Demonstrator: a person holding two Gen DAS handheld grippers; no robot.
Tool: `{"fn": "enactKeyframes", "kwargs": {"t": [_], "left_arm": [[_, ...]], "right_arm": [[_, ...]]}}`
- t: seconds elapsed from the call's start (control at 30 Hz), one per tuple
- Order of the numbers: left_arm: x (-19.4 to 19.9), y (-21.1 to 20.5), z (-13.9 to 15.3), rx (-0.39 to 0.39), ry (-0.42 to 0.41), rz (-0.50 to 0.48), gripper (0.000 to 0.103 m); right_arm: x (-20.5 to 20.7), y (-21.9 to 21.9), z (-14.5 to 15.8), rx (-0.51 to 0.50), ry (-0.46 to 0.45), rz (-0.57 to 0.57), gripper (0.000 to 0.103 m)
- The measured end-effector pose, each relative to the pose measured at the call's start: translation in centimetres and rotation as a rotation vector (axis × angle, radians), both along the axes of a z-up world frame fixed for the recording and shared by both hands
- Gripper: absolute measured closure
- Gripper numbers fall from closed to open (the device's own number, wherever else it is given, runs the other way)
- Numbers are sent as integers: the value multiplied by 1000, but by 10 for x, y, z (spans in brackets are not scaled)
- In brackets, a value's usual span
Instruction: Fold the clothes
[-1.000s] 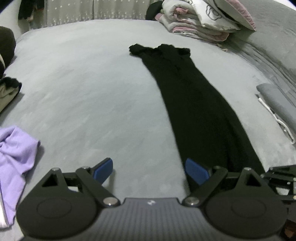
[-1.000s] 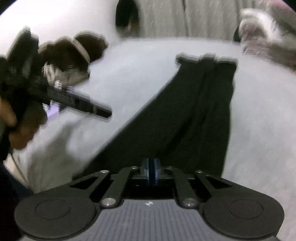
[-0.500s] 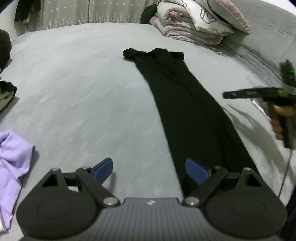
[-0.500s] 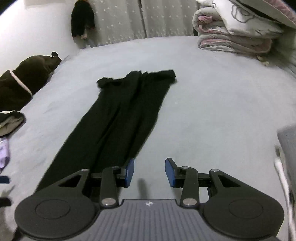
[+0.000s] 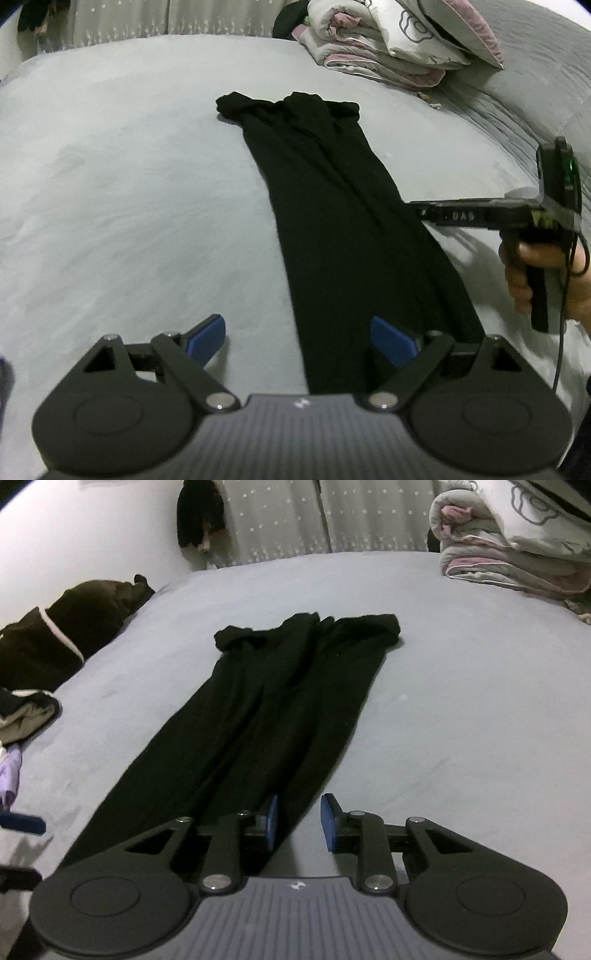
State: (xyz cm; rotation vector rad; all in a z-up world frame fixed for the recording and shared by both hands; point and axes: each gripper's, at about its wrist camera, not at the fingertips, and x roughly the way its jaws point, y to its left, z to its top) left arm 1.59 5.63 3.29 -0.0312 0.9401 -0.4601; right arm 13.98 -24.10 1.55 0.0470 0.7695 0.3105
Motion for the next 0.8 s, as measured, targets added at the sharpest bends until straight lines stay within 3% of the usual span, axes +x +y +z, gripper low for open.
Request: {"fn": "enactKeyframes", "kwargs": {"t": [0.03, 0.23, 0.4, 0.47, 0.53, 0.63, 0.67, 0.7, 0.73, 0.8], "left_arm": [[2, -2, -1, 3, 2, -2, 13], [4, -8, -6, 17, 9, -13, 13], [3, -8, -8, 40, 8, -14, 13], [3, -7, -8, 42, 10, -15, 13], [2, -8, -7, 39, 11, -19, 13], [-4, -3, -4, -5, 24, -43, 13], [-6, -2, -2, -20, 28, -52, 13], [-8, -1, -1, -34, 32, -60, 13], [-10, 0, -1, -39, 39, -64, 13], [-16, 1, -2, -39, 49, -73, 14]], "right_arm": [[0, 1, -1, -9, -4, 9, 98], [-2, -16, 25, 15, -82, -52, 100], [2, -22, 17, 64, -8, -64, 99], [3, -23, 12, 87, 16, -84, 93], [5, -26, 10, 127, 33, -95, 67], [2, -26, 12, 180, 37, -65, 66], [1, -23, 12, 182, 38, -39, 68], [2, -16, 9, 119, 38, -33, 89], [2, -9, 7, 57, 37, -28, 100], [0, -4, 5, -28, 4, -52, 100]]}}
